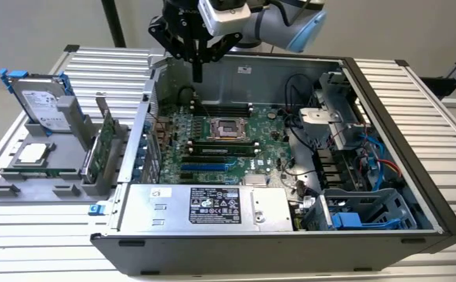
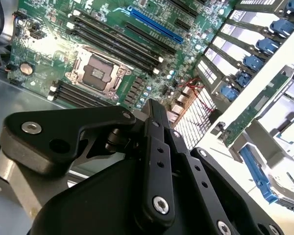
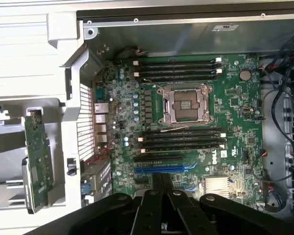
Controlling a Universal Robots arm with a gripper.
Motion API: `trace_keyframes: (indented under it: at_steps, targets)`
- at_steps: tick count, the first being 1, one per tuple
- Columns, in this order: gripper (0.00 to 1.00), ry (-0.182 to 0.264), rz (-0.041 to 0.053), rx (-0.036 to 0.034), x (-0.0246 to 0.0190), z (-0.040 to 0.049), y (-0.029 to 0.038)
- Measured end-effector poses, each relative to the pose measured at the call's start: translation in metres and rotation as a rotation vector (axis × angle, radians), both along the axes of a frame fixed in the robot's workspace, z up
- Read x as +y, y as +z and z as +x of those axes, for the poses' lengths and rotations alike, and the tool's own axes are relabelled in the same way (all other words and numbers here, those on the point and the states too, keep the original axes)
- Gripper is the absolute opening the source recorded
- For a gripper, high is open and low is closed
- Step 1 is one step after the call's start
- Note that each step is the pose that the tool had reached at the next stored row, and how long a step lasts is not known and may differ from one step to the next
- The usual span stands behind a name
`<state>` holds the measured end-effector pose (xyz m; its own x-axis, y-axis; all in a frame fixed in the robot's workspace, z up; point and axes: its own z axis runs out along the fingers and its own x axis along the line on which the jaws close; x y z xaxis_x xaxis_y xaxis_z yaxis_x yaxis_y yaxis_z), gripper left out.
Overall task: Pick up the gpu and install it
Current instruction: 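Reach for the gpu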
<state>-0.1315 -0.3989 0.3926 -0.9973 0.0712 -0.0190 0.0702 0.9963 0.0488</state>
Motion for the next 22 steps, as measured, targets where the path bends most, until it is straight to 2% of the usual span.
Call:
trace_keyframes:
  at_steps: [22]
  targets:
    - [0.0, 0.0, 0.0015, 0.0, -0.0002, -0.0208, 0.0]
